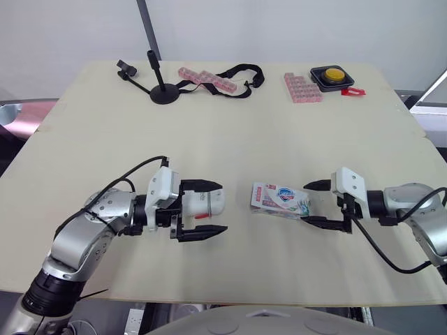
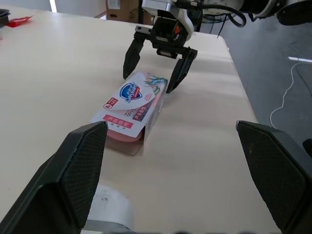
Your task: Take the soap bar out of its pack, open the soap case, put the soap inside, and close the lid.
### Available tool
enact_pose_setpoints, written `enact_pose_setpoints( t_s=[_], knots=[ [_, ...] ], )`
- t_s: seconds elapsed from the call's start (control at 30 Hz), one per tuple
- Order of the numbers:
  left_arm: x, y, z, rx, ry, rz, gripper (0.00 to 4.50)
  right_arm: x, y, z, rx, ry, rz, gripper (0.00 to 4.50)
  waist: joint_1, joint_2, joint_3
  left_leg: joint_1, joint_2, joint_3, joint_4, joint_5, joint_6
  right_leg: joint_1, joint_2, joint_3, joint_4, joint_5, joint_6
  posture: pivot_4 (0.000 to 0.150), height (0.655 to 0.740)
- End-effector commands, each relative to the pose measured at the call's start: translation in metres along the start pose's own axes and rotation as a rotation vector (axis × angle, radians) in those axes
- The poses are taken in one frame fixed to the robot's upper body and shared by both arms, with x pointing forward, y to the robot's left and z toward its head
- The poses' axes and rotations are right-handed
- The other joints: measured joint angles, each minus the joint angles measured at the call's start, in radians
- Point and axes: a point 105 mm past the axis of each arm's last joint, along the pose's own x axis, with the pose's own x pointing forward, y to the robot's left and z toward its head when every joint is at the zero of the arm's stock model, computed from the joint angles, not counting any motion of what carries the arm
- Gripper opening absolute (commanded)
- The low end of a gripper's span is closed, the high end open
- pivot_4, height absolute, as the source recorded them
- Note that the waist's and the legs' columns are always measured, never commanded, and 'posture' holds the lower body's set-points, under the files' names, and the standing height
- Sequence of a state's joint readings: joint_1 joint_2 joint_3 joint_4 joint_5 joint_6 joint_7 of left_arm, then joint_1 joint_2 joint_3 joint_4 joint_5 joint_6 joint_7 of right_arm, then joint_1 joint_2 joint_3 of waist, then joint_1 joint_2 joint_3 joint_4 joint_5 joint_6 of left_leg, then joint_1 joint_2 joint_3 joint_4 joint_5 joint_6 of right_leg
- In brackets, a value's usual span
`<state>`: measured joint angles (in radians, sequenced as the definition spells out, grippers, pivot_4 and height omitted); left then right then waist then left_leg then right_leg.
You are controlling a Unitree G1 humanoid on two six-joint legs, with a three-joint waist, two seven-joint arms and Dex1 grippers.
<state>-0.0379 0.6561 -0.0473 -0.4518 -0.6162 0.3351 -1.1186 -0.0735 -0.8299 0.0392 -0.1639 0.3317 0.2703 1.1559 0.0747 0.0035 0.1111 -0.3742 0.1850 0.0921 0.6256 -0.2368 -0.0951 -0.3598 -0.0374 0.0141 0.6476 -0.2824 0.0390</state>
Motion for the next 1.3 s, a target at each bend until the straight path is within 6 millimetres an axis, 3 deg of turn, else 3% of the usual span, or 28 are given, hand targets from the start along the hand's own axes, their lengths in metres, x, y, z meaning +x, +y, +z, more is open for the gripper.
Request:
enact_pose_setpoints(
  t_s=[0.03, 0.53, 0.9, 1.07, 1.3],
  knots=[
    [-0.019, 0.005, 0.002, 0.056, 0.032, 0.035, 4.47, -0.001, -0.002, 0.005, -0.038, -0.010, -0.003, 4.50, 0.000, 0.000, 0.000, 0.000, 0.000, 0.000, 0.000, 0.000, 0.000, 0.000, 0.000, 0.000, 0.000, 0.000, 0.000, 0.150, 0.7400],
    [-0.059, 0.019, -0.005, 0.131, 0.114, 0.086, 4.47, -0.003, -0.002, -0.004, -0.037, 0.012, 0.021, 4.50, 0.001, 0.000, 0.000, 0.000, 0.000, 0.000, 0.000, 0.000, 0.000, 0.000, 0.000, 0.000, 0.000, 0.000, 0.000, 0.150, 0.7400],
    [-0.055, 0.018, -0.004, 0.132, 0.101, 0.092, 4.47, 0.003, -0.002, -0.002, -0.039, -0.016, 0.017, 4.50, 0.002, 0.000, 0.000, 0.000, 0.000, 0.000, 0.000, 0.000, 0.000, 0.000, 0.000, 0.000, 0.000, 0.000, 0.000, 0.150, 0.7400],
    [-0.055, 0.016, -0.003, 0.133, 0.103, 0.084, 4.50, 0.003, -0.003, -0.002, -0.043, -0.014, 0.013, 3.01, 0.002, 0.000, 0.000, 0.000, 0.000, 0.000, 0.000, 0.000, 0.000, 0.000, 0.000, 0.000, 0.000, 0.000, 0.000, 0.150, 0.7400],
    [-0.053, 0.012, -0.002, 0.136, 0.105, 0.056, 4.50, 0.004, -0.004, 0.000, -0.048, -0.019, 0.013, 3.01, 0.002, 0.000, 0.000, 0.000, 0.000, 0.000, 0.000, 0.000, 0.000, 0.000, 0.000, 0.000, 0.000, 0.000, 0.000, 0.150, 0.7400]
  ],
)
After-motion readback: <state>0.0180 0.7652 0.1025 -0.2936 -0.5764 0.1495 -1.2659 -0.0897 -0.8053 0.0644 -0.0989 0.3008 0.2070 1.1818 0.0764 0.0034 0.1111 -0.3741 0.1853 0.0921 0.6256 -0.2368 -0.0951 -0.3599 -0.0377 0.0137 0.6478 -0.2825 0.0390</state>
